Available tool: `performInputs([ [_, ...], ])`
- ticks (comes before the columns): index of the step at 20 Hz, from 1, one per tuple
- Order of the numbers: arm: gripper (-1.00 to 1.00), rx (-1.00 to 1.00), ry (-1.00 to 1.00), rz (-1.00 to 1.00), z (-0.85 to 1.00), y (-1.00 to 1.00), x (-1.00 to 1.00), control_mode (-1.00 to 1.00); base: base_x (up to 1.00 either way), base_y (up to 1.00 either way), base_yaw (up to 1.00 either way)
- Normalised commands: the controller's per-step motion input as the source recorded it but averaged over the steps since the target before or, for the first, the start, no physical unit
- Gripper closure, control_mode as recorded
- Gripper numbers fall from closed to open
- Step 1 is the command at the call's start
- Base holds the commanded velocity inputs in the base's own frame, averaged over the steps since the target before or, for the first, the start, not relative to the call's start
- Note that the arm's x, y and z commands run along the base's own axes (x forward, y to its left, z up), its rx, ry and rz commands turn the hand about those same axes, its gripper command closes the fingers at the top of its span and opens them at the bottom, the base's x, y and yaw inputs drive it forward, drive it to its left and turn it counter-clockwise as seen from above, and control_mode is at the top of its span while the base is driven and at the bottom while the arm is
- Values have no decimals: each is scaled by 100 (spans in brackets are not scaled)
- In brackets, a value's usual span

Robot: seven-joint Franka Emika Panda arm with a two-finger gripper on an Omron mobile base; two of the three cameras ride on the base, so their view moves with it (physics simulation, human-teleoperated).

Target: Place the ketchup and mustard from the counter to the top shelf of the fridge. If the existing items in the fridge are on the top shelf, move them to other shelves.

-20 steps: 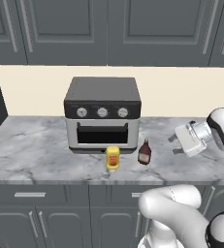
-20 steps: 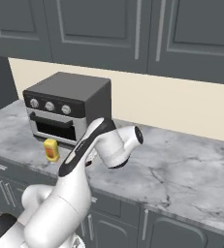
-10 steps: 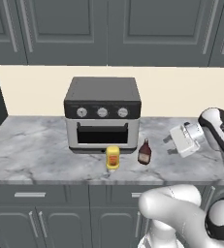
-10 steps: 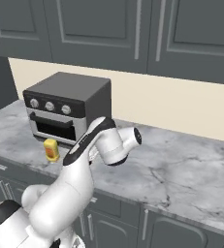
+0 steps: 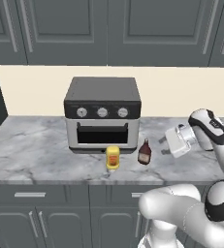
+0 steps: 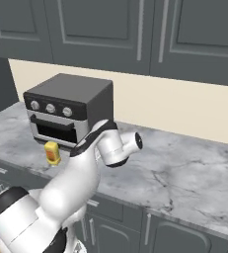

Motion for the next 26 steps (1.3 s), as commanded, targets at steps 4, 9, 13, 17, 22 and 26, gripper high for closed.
performInputs([
  [4,-100,1,0,0,-29,1,29,-100,0,0,0],
  [9,-100,4,0,0,-29,0,28,-100,0,0,0],
  [13,-100,3,0,0,-20,0,28,-100,0,0,0],
  [17,-100,0,0,0,-9,0,23,-100,0,0,0],
  [22,-100,0,0,-3,-10,1,34,-100,0,0,0],
  [26,-100,1,0,-3,-14,3,17,-100,0,0,0],
])
